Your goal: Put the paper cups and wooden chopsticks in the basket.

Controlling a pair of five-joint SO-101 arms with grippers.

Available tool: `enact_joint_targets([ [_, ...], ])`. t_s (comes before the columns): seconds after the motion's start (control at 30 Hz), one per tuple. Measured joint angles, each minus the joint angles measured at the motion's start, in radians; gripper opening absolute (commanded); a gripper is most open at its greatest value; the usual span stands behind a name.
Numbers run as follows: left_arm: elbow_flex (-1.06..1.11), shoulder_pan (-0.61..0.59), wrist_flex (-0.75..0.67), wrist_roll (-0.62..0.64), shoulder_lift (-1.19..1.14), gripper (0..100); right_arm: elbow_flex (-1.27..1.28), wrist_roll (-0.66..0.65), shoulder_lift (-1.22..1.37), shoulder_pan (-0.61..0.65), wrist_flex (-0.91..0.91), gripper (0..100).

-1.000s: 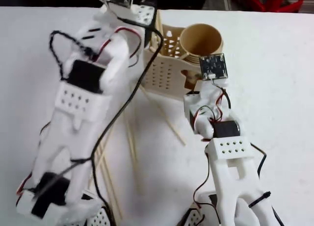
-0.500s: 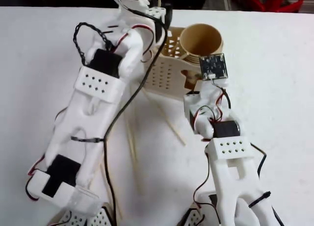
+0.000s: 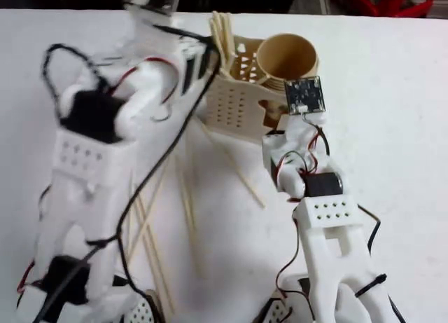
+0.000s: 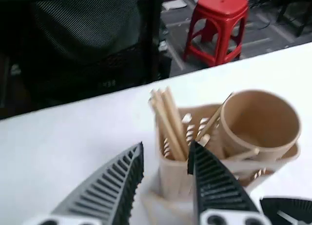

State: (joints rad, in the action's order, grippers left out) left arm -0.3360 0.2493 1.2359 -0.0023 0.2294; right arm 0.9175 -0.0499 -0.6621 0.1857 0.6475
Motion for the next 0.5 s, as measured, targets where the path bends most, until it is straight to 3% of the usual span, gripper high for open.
enact_joint_targets([
  [0.27,-0.009,-0.176,0.227,-0.023,0.157,16,0.0,0.0,0.0,0.023,0.051,2.0],
  [0.5,0.114,-0.299,0.327,-0.083,0.299,16,-0.048,-0.003,0.0,0.199,0.189,2.1],
])
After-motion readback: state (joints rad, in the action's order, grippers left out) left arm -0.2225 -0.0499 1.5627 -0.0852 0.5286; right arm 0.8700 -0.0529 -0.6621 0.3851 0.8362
